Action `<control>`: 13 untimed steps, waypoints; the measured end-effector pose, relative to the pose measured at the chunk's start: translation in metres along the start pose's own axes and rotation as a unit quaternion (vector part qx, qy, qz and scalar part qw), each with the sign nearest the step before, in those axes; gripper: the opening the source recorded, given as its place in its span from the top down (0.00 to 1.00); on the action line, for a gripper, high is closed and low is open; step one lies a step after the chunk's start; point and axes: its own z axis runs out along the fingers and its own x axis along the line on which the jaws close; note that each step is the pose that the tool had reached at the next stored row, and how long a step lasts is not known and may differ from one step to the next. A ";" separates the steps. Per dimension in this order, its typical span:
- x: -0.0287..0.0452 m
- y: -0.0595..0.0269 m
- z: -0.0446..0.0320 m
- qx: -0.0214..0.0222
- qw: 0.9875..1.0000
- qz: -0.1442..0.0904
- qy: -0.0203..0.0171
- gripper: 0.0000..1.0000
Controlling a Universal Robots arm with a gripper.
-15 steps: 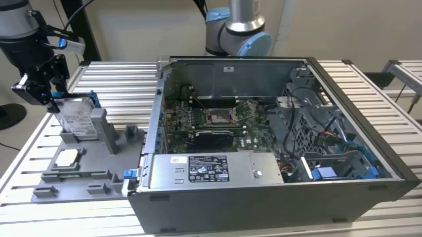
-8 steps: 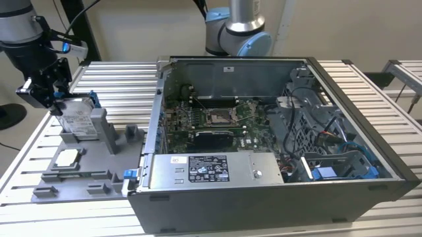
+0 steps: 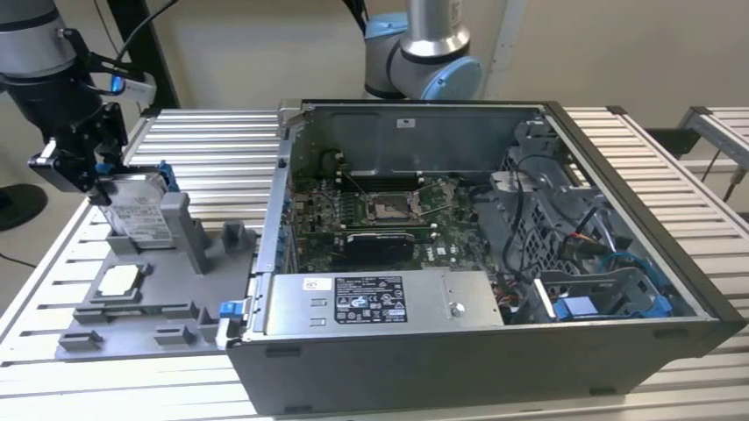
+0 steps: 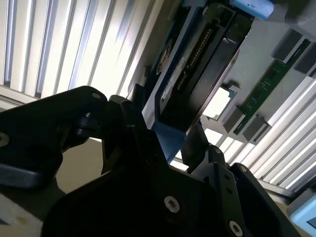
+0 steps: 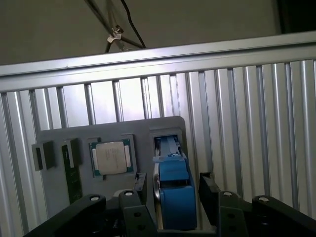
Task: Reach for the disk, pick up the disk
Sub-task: 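Pick up the disk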
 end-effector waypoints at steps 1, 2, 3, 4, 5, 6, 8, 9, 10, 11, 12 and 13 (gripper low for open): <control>0.0000 0.0000 0.0004 0.000 1.000 0.000 0.000 0.00; 0.0000 -0.0001 0.0008 0.000 1.000 0.000 0.000 0.00; 0.0000 -0.0001 0.0014 0.000 1.000 0.000 0.000 0.00; 0.0000 -0.0002 0.0021 0.000 1.000 0.000 0.000 0.00; 0.0000 -0.0004 0.0030 0.000 1.000 0.000 0.000 0.00; -0.0001 -0.0010 0.0044 0.000 1.000 0.000 0.000 0.00; -0.0002 -0.0015 0.0081 0.000 1.000 0.000 0.000 0.00; -0.0002 -0.0018 0.0100 0.000 1.000 0.000 0.000 0.00; -0.0002 -0.0020 0.0116 0.000 1.000 0.000 0.000 0.00; -0.0002 -0.0022 0.0136 0.000 1.000 0.000 0.000 0.00; -0.0002 -0.0026 0.0151 0.000 1.000 0.000 0.000 0.00; -0.0003 -0.0033 0.0162 0.000 1.000 0.000 0.000 0.00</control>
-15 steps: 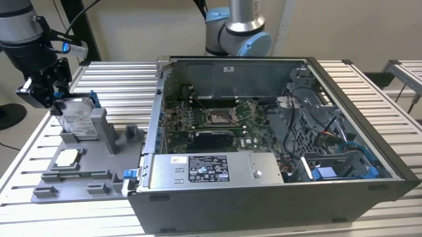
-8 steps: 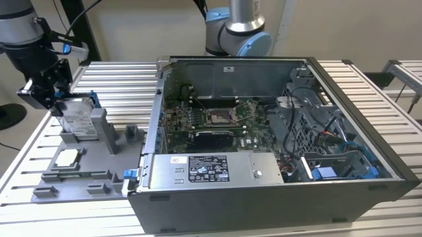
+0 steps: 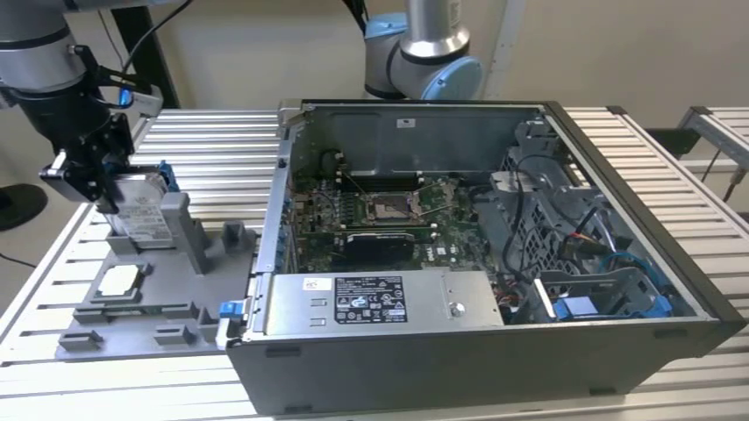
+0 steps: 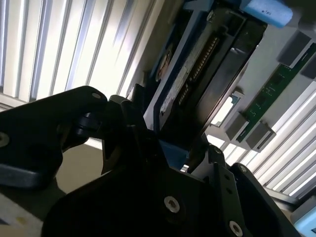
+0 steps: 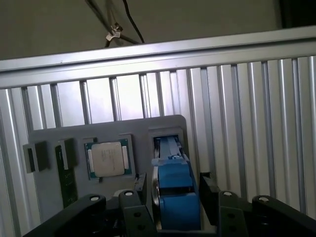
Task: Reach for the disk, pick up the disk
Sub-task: 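Pick up the disk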
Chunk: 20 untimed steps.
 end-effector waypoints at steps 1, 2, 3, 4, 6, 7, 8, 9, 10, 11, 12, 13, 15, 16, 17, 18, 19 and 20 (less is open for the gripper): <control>-0.0001 -0.0005 0.0009 0.000 1.000 0.000 0.000 0.00; -0.0002 -0.0010 0.0021 0.000 1.000 0.000 0.000 0.00; -0.0002 -0.0016 0.0030 0.000 1.000 0.000 0.000 0.00; -0.0003 -0.0019 0.0041 0.000 1.000 0.000 0.000 0.00; -0.0003 -0.0019 0.0062 0.000 1.000 0.000 0.000 0.00; -0.0003 -0.0019 0.0073 0.000 1.000 0.000 0.000 0.00; -0.0003 -0.0020 0.0078 0.000 1.000 0.000 0.000 0.00; -0.0002 -0.0019 0.0079 0.000 1.000 0.000 0.000 0.00; -0.0002 -0.0020 0.0079 0.000 1.000 0.000 0.000 0.00; -0.0002 -0.0019 0.0079 0.000 1.000 0.000 0.000 0.00; -0.0003 -0.0020 0.0081 0.000 1.000 0.000 0.000 0.00; -0.0003 -0.0020 0.0082 0.000 1.000 0.000 0.000 0.00; -0.0003 -0.0020 0.0088 0.000 1.000 0.000 0.000 0.00; -0.0003 -0.0020 0.0097 0.000 1.000 0.000 0.000 0.00; -0.0003 -0.0020 0.0103 0.000 1.000 0.000 0.000 0.00; -0.0003 -0.0020 0.0105 0.000 1.000 0.000 0.000 0.00; -0.0002 -0.0020 0.0105 0.000 1.000 0.000 0.000 0.00; -0.0002 -0.0020 0.0106 0.000 1.000 0.000 0.000 0.00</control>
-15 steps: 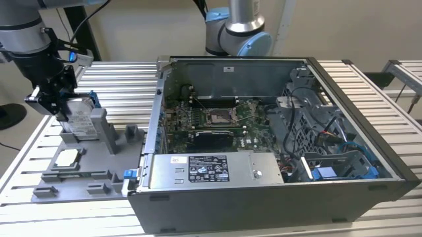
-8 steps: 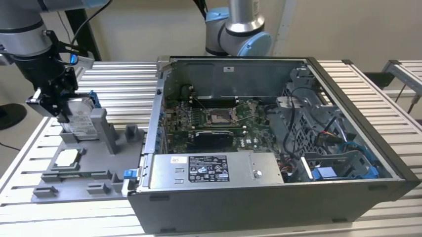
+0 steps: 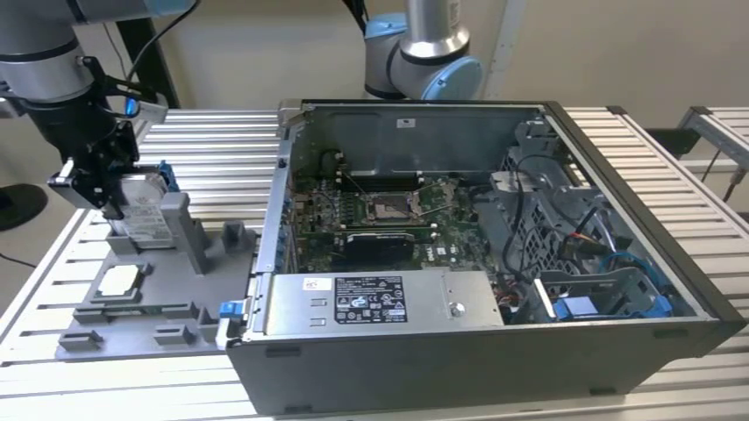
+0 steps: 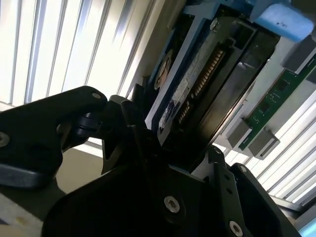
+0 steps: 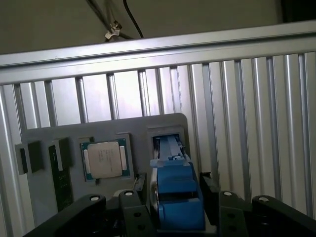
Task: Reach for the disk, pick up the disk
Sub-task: 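Pick up the disk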
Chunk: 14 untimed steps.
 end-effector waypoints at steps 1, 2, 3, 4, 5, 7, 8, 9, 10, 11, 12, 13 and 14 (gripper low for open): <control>0.0000 0.0000 0.0001 0.000 1.000 0.000 0.000 0.00; 0.0000 0.0000 0.0003 0.000 1.000 0.000 0.000 0.00; 0.0000 0.0000 0.0003 0.000 1.000 0.000 0.000 0.00; 0.0000 0.0000 0.0003 0.000 1.000 0.000 0.000 0.00; 0.0000 0.0000 0.0004 0.000 1.000 0.000 0.000 0.00; 0.0000 0.0000 0.0006 0.000 1.000 0.000 0.000 1.00; 0.0000 0.0000 0.0006 0.000 1.000 0.000 0.000 1.00; 0.0000 0.0000 0.0006 0.000 1.000 0.000 0.000 1.00; 0.0000 0.0000 0.0007 0.000 1.000 0.000 0.000 1.00; 0.0000 0.0000 0.0007 0.000 1.000 0.000 0.000 1.00; 0.0000 0.0000 0.0008 0.000 1.000 0.000 0.000 1.00; 0.0000 0.0000 0.0008 0.000 1.000 0.000 0.000 1.00; 0.0000 0.0000 0.0009 0.000 1.000 0.000 0.000 1.00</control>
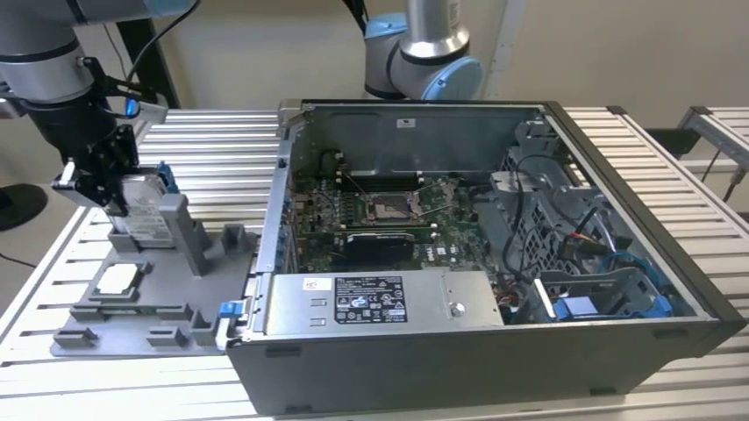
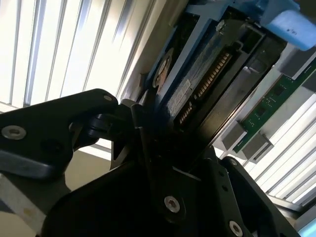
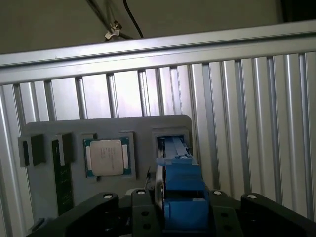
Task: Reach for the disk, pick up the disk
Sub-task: 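Pick up the disk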
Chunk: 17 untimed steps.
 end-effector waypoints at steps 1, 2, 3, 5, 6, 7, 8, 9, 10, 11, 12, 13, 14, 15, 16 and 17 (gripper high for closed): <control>0.0000 0.0000 0.0001 0.000 1.000 0.000 0.000 1.00; 0.0000 0.0000 0.0001 0.000 1.000 0.000 0.000 1.00; 0.0000 0.0000 0.0001 0.000 1.000 0.000 0.000 1.00; 0.0000 0.0000 0.0002 0.000 1.000 0.000 0.000 1.00; 0.0000 0.0000 0.0003 0.000 1.000 0.000 0.000 1.00; 0.0000 0.0000 0.0004 0.000 1.000 0.000 0.000 1.00; 0.0000 0.0000 0.0004 0.000 1.000 0.000 0.000 1.00; 0.0000 0.0000 0.0005 0.000 1.000 0.000 0.000 1.00; 0.0000 0.0000 0.0005 0.000 1.000 0.000 0.000 1.00; 0.0000 0.0000 0.0005 0.000 1.000 0.000 0.000 1.00; 0.0000 0.0000 0.0006 0.000 1.000 0.000 0.000 1.00; 0.0000 0.0000 0.0007 0.000 1.000 0.000 0.000 1.00; 0.0000 0.0000 0.0007 0.000 1.000 0.000 0.000 1.00; 0.0000 0.0000 0.0008 0.000 1.000 0.000 0.000 1.00; 0.0000 0.0000 0.0008 0.000 1.000 0.000 0.000 1.00; 0.0000 0.0000 0.0008 0.000 1.000 0.000 0.000 1.00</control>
